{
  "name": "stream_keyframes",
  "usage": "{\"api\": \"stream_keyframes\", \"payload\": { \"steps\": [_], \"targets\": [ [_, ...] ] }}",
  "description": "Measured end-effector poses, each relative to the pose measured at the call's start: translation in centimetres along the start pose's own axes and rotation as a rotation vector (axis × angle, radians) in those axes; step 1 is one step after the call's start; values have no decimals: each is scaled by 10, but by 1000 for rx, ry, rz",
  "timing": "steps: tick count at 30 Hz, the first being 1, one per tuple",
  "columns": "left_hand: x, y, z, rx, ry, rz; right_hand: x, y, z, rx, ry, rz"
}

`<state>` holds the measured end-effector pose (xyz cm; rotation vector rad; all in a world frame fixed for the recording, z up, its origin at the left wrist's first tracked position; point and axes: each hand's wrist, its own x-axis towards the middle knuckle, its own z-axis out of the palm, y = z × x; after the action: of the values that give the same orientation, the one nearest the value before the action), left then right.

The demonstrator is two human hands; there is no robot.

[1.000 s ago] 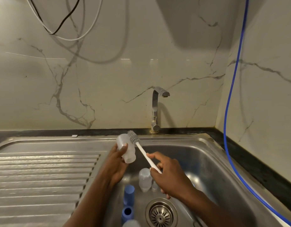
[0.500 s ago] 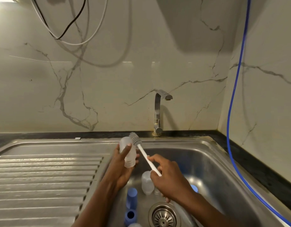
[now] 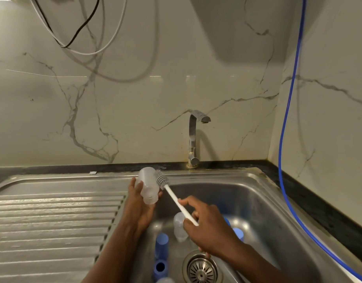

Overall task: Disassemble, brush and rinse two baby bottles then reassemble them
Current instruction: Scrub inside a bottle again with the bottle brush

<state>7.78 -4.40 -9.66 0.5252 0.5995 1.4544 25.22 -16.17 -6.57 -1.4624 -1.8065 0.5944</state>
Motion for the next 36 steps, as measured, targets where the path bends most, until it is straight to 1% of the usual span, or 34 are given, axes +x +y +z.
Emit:
{"api": "stream_keyframes", "payload": {
  "steps": [3,6,10,12,15,18,21,26,28,30,33,36],
  "targets": [
    [4,7,-7,-47,92,89,-4,1,8,-13,-74,-15],
    [6,9,-7,-29,96,129,-9,2,13,-18,-99,-40],
    [-6,5,6,10,44,50,-8,5,16,-53,-39,-37],
    [-13,-3,15,75,-2,14,-5,5,11,-57,11,-28],
    [-21,-12,29,181,-82,-61,3,4,-4,-1,107,-6],
    [-21,-17,30,264,-100,-86,8,3,-11,11,139,-7],
    [-14,-16,20,206,-52,-56,6,1,-2,2,99,-13],
    [-3,4,1,-2,68,-36,-7,-1,10,-39,-40,-72],
    [-3,9,-1,-20,102,-2,-11,-1,14,-62,-63,-82],
    [-2,9,1,19,100,38,-11,0,18,-78,-60,-85],
    [-7,0,10,151,66,25,-4,-1,18,-88,2,-71],
    [-16,-11,18,247,-69,-53,5,-5,6,-42,90,-27]
  ]
}}
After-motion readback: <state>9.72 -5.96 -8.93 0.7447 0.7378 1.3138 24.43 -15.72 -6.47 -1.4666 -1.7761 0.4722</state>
